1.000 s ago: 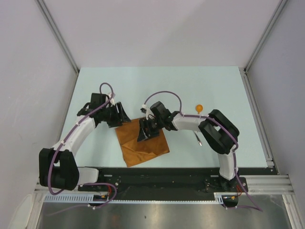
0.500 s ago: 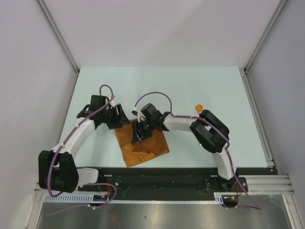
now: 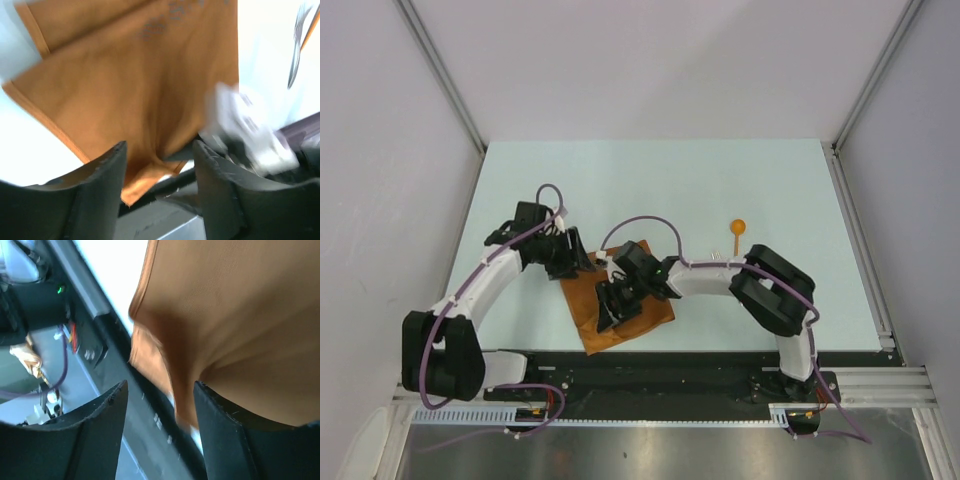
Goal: Fold the napkin into a case and place the utensils inside
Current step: Fold the rectangle-folded napkin at the center of the board, then smooth out the square-folded napkin at the center of the board.
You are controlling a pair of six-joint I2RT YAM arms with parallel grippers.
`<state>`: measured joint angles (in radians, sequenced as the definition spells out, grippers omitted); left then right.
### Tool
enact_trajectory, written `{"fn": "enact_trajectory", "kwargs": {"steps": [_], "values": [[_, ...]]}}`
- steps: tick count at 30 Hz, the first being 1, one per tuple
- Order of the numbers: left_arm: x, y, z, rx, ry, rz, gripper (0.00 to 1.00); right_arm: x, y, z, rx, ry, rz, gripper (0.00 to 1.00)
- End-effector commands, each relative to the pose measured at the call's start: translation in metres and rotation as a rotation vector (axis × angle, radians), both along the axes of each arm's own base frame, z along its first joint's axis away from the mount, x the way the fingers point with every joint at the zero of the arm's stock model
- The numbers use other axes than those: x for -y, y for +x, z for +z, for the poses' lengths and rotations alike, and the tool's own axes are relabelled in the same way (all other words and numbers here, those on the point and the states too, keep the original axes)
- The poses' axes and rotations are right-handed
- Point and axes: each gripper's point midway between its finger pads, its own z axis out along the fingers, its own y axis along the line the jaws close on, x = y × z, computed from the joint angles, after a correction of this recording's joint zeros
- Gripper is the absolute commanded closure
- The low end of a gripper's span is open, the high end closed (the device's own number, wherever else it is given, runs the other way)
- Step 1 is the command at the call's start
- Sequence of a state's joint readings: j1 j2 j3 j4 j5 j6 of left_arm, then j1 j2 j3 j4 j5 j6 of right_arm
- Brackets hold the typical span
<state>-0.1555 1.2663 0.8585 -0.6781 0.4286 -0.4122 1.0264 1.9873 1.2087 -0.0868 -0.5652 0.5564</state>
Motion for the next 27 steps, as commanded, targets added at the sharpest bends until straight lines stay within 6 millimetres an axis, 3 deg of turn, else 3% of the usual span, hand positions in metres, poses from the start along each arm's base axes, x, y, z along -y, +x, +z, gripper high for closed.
{"fn": "enact_trajectory", "kwargs": {"steps": [1, 6, 9, 12, 13, 14, 17, 22, 27], "values": [[0.011, 0.045, 0.019, 0.145, -0.008, -0.019, 0.43, 0.015, 0.01, 0.059, 0.074, 0.124, -0.046, 0.39], [0.027, 0.051, 0.02, 0.142, 0.032, -0.076, 0.49, 0.036, 0.014, 0.063, 0.054, 0.133, -0.163, 0.47], [0.039, 0.054, 0.018, 0.144, 0.042, -0.105, 0.57, 0.052, 0.007, 0.052, 0.024, 0.11, -0.21, 0.53], [0.05, 0.055, 0.014, 0.146, 0.057, -0.127, 0.61, 0.079, 0.014, 0.037, 0.023, 0.026, -0.316, 0.62], [0.051, 0.055, 0.013, 0.143, 0.065, -0.133, 0.62, 0.084, 0.018, 0.046, 0.036, 0.042, -0.35, 0.68], [0.053, 0.056, 0.008, 0.128, 0.074, -0.138, 0.63, 0.102, 0.016, 0.031, 0.008, -0.027, -0.406, 0.72], [0.059, 0.056, 0.002, 0.117, 0.08, -0.15, 0.66, 0.131, 0.017, 0.02, 0.058, -0.157, -0.513, 0.85], [0.06, 0.058, 0.001, 0.13, 0.079, -0.135, 0.68, 0.146, 0.002, 0.003, 0.103, -0.256, -0.544, 0.99], [0.057, 0.056, 0.009, 0.151, 0.087, -0.123, 0.68, 0.162, 0.0, -0.015, 0.085, -0.348, -0.598, 1.0]]}}
